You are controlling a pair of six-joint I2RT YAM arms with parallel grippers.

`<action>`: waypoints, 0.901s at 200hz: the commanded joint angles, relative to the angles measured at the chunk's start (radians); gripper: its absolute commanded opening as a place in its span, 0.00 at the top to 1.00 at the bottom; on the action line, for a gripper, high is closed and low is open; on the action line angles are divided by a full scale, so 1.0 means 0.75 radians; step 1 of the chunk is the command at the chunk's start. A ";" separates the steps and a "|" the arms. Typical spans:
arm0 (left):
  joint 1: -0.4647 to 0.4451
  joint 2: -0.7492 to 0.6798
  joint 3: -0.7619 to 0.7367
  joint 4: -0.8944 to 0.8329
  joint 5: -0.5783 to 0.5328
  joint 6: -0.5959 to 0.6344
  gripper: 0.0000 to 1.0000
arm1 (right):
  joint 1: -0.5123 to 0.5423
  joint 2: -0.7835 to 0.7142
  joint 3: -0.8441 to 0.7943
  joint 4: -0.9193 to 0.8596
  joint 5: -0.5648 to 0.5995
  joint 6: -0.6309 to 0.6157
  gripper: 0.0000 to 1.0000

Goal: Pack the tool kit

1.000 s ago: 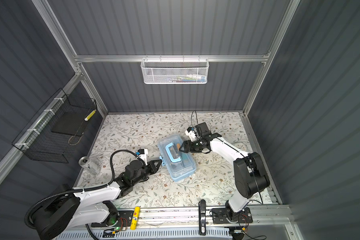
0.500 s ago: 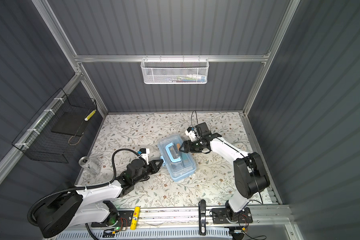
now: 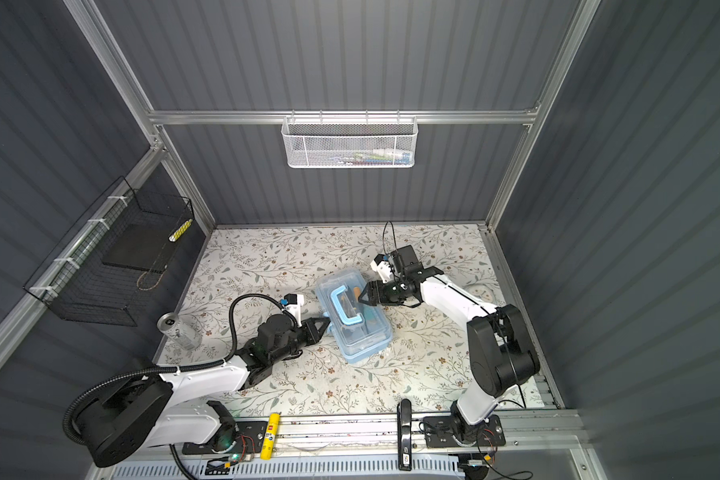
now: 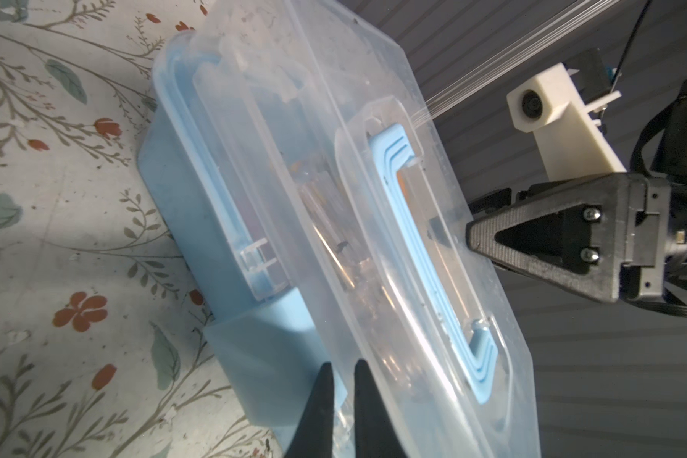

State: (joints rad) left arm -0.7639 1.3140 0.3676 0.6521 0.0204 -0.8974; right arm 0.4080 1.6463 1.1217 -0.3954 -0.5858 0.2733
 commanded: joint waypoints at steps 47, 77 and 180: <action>0.000 -0.011 0.059 -0.081 0.004 0.052 0.87 | 0.023 0.012 -0.047 -0.041 -0.021 0.000 0.34; 0.001 -0.084 0.124 -0.325 -0.076 0.100 0.87 | 0.023 0.009 -0.043 -0.041 -0.011 -0.002 0.34; 0.032 -0.219 0.260 -0.903 -0.214 0.310 0.83 | -0.006 0.006 0.006 -0.037 -0.008 -0.043 0.35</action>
State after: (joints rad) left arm -0.7441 1.1156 0.5438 0.0589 -0.1574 -0.7300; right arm 0.4042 1.6436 1.1187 -0.3897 -0.5854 0.2722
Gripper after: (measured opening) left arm 0.177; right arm 0.656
